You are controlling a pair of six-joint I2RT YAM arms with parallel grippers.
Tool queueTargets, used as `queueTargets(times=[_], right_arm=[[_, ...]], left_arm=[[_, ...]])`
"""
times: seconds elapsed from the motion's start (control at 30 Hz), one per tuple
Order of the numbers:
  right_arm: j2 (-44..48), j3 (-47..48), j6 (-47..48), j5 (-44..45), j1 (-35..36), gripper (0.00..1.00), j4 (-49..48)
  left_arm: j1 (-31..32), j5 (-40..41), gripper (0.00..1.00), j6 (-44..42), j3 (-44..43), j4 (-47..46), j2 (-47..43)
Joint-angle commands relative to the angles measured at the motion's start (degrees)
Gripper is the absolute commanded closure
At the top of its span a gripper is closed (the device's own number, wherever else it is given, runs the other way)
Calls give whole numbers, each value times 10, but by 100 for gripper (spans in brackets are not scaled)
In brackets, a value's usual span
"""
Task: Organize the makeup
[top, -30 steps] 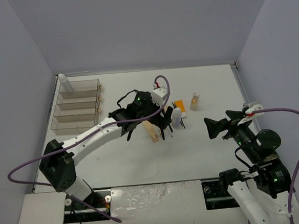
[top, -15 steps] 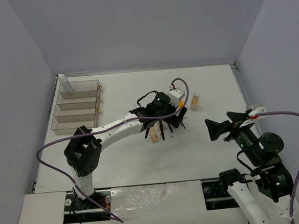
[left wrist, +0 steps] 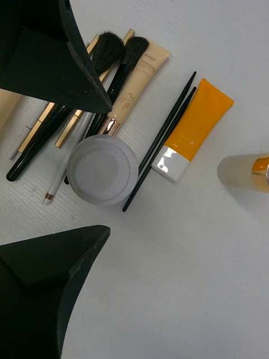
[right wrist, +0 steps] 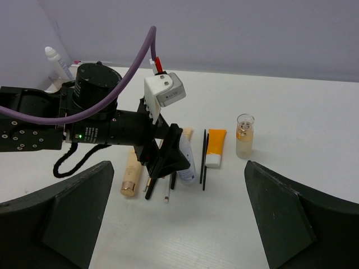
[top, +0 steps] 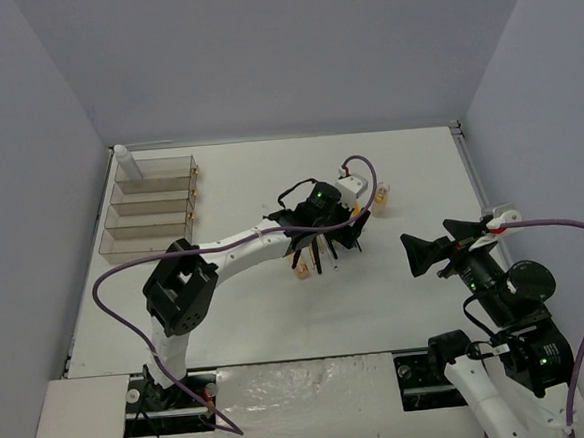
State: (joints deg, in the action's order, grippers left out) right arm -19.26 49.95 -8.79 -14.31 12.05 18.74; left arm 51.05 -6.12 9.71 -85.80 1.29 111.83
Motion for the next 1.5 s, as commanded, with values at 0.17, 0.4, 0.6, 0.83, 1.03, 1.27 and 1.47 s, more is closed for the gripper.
queueTargets(times=[0.17, 0.4, 0.6, 0.83, 1.03, 1.27, 1.47], right_arm=[[4, 14, -6, -6, 3, 0, -34], [5, 16, -8, -7, 3, 0, -32], [6, 21, -8, -7, 3, 0, -29], [-2, 28, -9, -5, 3, 0, -27], [-30, 31, -11, 1, 3, 0, -28], [-77, 36, -2, -3, 3, 0, -32], [-99, 27, -4, -19, 3, 0, -50]], left_arm=[[0, -4, 43, 1, -37, -55, -13], [0, -9, 78, -5, -32, -61, -15], [0, -22, 98, 2, -30, -58, -46], [-1, 17, 99, 7, -36, -21, -129], [-55, 97, 100, -10, -66, 64, -175], [-223, 104, 100, -4, -85, 115, -201], [-376, 99, 100, 0, -120, 116, -186]])
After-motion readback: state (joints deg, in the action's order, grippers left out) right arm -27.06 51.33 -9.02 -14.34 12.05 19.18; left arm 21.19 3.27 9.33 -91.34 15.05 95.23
